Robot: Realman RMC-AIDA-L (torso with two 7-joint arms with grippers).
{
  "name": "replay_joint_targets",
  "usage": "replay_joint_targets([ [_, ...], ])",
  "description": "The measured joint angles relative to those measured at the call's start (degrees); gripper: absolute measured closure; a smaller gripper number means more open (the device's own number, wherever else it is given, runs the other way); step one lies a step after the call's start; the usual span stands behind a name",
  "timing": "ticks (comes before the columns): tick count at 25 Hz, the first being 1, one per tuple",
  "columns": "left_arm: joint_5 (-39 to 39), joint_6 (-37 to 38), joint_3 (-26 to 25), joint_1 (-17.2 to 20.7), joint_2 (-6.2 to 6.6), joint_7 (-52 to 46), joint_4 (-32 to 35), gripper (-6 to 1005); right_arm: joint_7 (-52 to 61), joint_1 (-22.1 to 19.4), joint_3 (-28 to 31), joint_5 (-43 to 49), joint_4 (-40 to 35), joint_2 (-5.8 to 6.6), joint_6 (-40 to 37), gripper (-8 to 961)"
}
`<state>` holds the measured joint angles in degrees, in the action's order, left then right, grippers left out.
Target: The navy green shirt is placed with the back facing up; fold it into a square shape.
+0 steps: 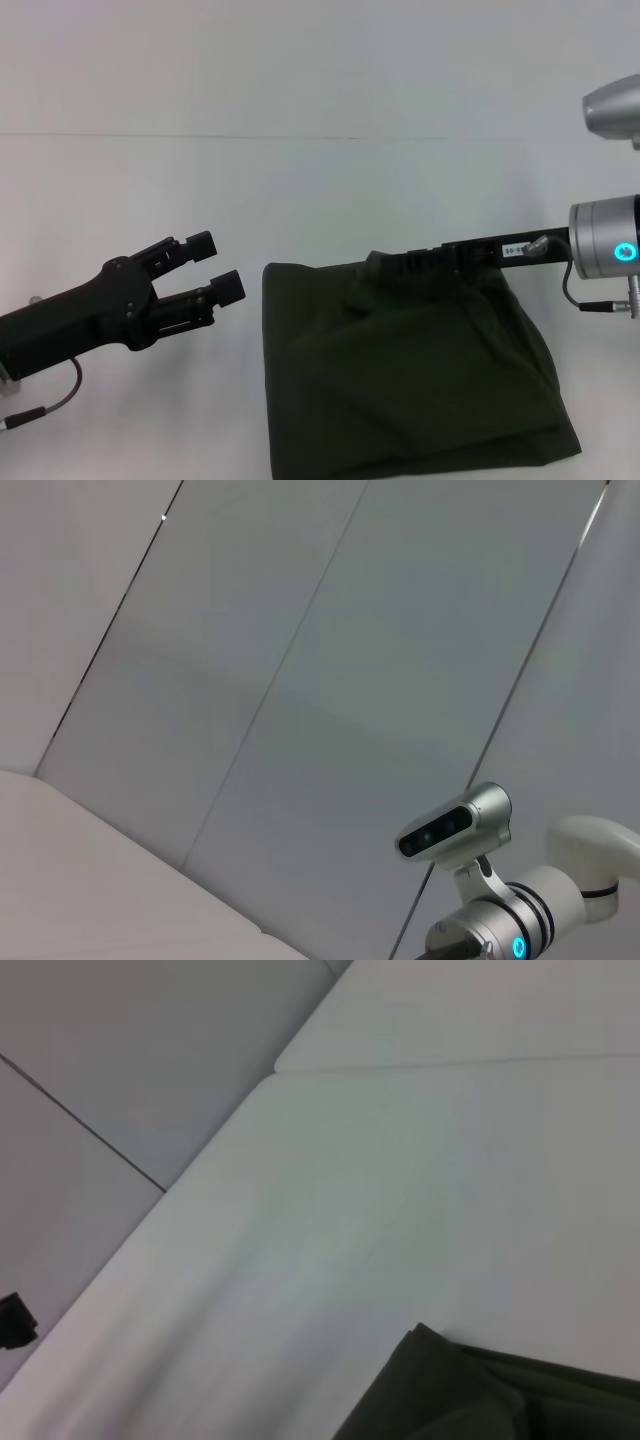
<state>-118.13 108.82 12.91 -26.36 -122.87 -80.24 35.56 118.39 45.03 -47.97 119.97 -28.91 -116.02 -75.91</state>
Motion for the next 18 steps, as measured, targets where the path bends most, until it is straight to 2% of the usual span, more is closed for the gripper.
replay_joint_targets([
  [2, 0.0, -0.1, 0.0, 0.0, 0.0, 0.0, 0.0, 52, 0.1, 0.0, -0.9, 0.0, -0.1, -0.25, 0.9, 203],
  [7, 0.0, -0.3, 0.0, 0.0, 0.0, 0.0, -0.1, 52, -0.6, -0.2, -1.7, 0.0, -1.0, -0.89, 2.0, 312],
  [13, 0.0, -0.5, 0.0, 0.0, 0.0, 0.1, -0.1, 53, -0.6, 0.0, -2.1, 0.0, -1.2, -1.13, 2.1, 564],
  [15, 0.0, -0.5, 0.0, -0.1, 0.0, 0.1, -0.1, 53, -0.4, 0.0, -2.2, 0.0, -1.3, -1.14, 2.1, 797],
  [18, 0.0, -0.5, 0.0, -0.1, 0.0, 0.1, -0.1, 52, -0.2, 0.0, -2.3, 0.0, -1.3, -1.14, 2.1, 837],
])
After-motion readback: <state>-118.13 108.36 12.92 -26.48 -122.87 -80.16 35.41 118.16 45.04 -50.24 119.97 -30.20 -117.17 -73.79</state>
